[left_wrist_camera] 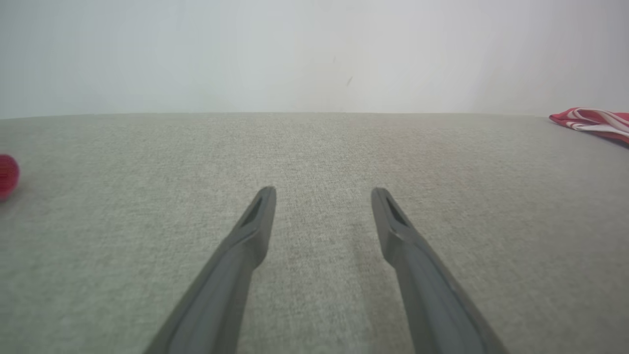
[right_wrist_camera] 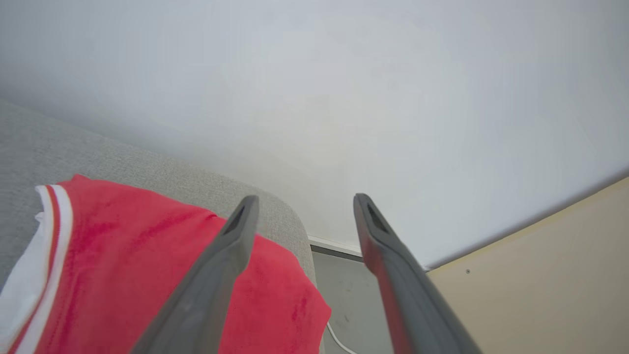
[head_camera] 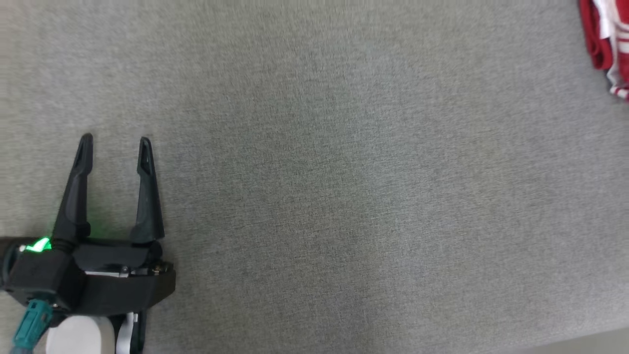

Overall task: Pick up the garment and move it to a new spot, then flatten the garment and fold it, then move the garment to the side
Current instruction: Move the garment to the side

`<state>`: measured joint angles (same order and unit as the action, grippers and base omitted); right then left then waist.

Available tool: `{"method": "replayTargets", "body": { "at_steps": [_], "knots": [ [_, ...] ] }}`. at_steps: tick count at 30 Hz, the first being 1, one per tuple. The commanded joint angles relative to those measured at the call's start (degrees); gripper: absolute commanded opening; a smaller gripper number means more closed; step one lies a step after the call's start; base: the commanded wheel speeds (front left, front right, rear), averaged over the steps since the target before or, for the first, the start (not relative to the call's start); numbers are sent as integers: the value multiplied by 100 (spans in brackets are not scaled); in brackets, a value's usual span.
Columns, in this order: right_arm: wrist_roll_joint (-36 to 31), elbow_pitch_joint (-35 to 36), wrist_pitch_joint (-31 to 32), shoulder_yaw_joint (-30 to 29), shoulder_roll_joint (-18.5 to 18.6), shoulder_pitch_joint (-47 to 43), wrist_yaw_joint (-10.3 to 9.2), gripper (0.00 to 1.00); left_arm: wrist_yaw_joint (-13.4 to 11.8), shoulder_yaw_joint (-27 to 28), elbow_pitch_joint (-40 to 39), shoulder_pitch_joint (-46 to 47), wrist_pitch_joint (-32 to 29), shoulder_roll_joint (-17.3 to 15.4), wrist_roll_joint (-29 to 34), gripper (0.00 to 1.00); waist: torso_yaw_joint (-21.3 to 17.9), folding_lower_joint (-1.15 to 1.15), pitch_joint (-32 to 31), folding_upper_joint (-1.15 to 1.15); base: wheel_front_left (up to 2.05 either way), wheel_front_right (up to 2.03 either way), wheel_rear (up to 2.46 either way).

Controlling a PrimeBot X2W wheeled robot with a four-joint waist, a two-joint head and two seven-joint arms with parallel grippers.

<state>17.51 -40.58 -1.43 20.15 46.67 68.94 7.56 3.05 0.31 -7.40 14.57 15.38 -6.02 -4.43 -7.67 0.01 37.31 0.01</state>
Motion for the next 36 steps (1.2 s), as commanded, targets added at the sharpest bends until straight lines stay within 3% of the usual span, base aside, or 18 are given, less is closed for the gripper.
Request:
{"method": "replayTargets", "body": {
  "at_steps": [1,14,27,36],
  "knots": [
    [28,22,-139,21,-90,-135,-16,100,-28,24,196,-255,-42,42,-83,100,114,-1,-388,-1,0,0,0],
    [21,659,-1038,-315,-1388,-1703,-16,100,-76,402,493,-928,-24,182,-266,100,420,-1,-1959,-1,0,0,0],
    [-175,2066,-1010,-1223,-2672,-4421,-16,100,29,447,832,-1284,-24,239,-285,100,685,-1,-2717,-1,0,0,0],
    [-359,3036,-817,-1384,-3444,-5813,-16,100,58,508,1116,-1443,-24,252,-317,100,724,-1,-3132,-1,0,0,0]
  ]
}}
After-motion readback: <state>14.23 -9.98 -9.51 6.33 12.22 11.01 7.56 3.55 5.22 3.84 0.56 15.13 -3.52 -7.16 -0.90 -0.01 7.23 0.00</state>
